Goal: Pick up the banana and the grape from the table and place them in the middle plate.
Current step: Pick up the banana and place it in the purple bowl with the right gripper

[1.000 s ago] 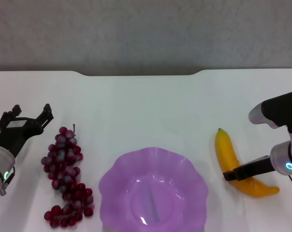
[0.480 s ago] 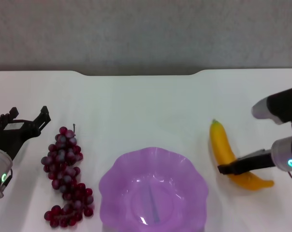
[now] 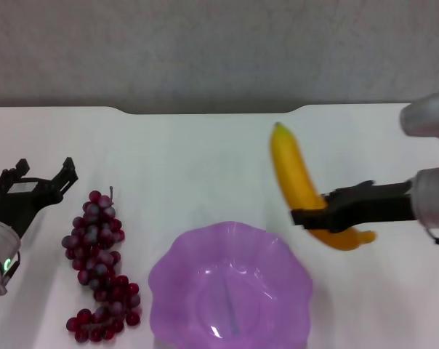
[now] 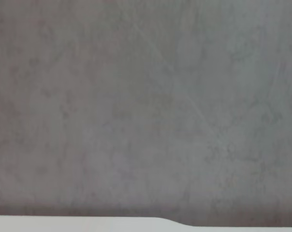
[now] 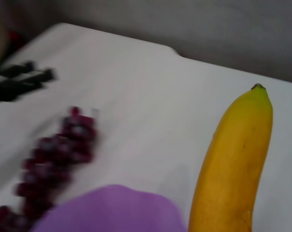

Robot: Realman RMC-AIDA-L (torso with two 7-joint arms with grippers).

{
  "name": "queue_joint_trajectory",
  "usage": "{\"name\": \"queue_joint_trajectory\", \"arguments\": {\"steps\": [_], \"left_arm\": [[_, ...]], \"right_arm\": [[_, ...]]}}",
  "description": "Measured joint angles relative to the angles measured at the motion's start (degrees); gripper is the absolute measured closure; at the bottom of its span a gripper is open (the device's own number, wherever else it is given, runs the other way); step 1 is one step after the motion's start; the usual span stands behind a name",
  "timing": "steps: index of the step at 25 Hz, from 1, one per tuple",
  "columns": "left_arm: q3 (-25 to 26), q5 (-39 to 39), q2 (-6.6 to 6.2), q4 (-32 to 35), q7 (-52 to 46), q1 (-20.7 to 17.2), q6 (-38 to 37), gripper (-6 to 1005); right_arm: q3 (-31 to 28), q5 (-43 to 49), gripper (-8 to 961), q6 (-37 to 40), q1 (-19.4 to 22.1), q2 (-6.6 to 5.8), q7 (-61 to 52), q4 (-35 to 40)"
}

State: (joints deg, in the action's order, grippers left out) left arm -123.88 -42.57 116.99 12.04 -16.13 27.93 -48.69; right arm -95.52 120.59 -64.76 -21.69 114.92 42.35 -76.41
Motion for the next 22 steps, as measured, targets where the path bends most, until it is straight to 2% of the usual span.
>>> {"name": "queue_joint_trajectory", "arguments": {"steps": [5, 10, 18, 22], "left_arm": [[-0.04, 0.15, 0.01, 0.14, 0.03, 0.47, 0.0, 105], [-0.04, 0.26, 0.04, 0.27, 0.04, 0.6, 0.0, 105], [-0.04, 0.06, 0.08, 0.31, 0.05, 0.63, 0.0, 106], [-0.04, -0.01, 0.09, 0.23, 0.05, 0.63, 0.0, 106]], "right_arm": [[5.66, -7.02, 425, 0.36, -5.32, 0.04, 5.07, 8.37], [9.88, -9.15, 423, 0.54, -9.61, 0.11, 6.91, 15.61], [11.66, -9.13, 421, 1.67, -10.82, 0.15, 10.33, 20.64], [14.85, -9.17, 419, 6.5, -10.99, 0.14, 12.79, 21.75]]}}
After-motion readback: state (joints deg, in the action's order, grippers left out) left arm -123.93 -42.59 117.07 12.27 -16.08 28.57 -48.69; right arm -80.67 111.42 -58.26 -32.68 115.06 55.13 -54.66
